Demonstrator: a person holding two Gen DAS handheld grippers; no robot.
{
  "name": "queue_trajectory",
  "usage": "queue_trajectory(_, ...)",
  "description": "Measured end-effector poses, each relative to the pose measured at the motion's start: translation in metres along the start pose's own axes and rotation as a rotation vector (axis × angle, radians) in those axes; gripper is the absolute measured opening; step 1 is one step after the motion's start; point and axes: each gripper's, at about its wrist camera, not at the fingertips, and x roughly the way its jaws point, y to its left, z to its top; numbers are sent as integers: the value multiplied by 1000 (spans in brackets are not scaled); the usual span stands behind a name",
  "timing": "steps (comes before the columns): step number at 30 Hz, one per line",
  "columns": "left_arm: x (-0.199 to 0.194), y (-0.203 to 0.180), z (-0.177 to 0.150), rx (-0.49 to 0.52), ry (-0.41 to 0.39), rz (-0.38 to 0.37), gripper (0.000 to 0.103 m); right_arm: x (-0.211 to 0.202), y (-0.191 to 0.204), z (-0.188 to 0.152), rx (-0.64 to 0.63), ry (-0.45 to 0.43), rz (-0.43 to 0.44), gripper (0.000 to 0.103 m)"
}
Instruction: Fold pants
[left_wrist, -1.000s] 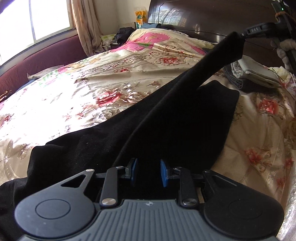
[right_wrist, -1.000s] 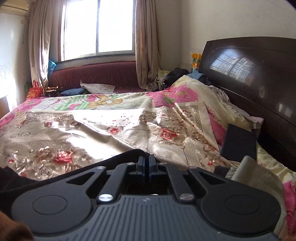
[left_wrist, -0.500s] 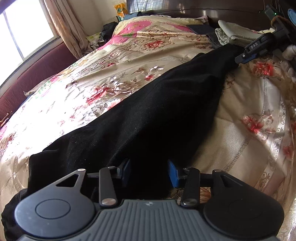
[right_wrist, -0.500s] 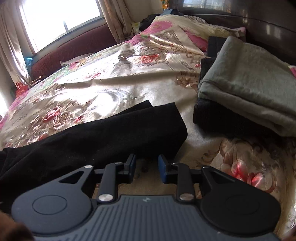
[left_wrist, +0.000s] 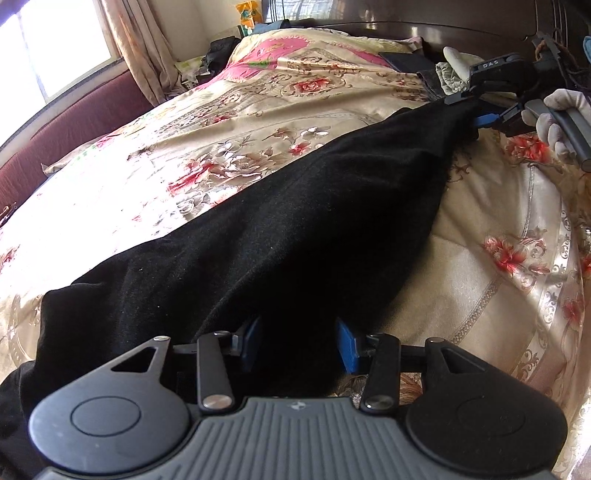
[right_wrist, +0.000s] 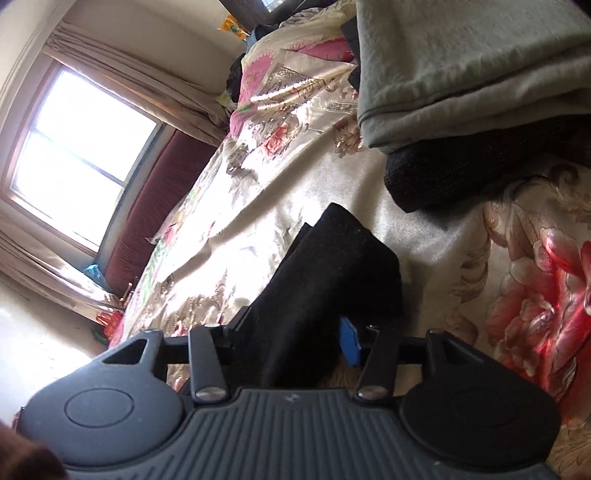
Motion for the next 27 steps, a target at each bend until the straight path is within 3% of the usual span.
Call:
queue_trajectory(2,1,1,-1,-10,-2,2,58,17,4,1,3,32,-80,28)
queue_trajectory(3,0,2,-1,-12,-4,4,58,20,6,1,17,43,-77,8)
queue_trajectory(7,-8,9,1,-2,-28,16,58,4,53,15,-88,-10,19,7)
queue_trajectory(14,-31,32,14,-35,-86,102,58,-24,187,63,-209,-67,372,7)
queue_trajectory(16,-41,35,17,-58,-111,107,58,-35,213,68,-219,-84,470,4)
queue_trajectory(18,-50,32,17,-56,-135,108,60,-48,222,68,-232,-109,505,4)
queue_trajectory(20,-52,25,14,-33,-155,115,67,-55,213,63,-248,-124,468,4)
queue_trajectory(22,-48,18,10,-16,-145,93,67,-53,184,60,-207,-108,406,4)
queue_trajectory(27,-27,-1,-1,15,-74,36,67,-21,69,50,-21,-59,100,4)
